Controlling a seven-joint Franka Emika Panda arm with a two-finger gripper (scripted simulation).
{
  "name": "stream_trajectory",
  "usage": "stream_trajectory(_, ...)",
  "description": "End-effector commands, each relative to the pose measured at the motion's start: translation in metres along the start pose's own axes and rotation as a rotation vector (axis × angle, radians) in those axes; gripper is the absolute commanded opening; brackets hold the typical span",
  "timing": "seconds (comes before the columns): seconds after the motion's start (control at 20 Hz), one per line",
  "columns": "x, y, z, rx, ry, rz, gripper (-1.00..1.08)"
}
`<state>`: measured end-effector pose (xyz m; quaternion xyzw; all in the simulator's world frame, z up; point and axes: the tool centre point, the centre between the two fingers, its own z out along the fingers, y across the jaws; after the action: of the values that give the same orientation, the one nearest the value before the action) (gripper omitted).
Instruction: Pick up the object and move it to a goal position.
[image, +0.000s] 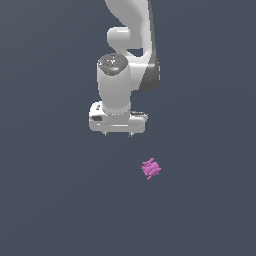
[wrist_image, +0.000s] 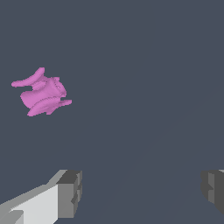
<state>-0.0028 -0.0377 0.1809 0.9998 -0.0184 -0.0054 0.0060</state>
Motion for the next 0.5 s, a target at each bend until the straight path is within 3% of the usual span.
stream_trajectory(0.0, -0.001, -0.001, 0.001, -0.003, -0.002, -0.009, 1.00)
stream_trajectory(0.45, 0.010, -0.013, 0.008, -0.006, -0.001, -0.058, 1.00)
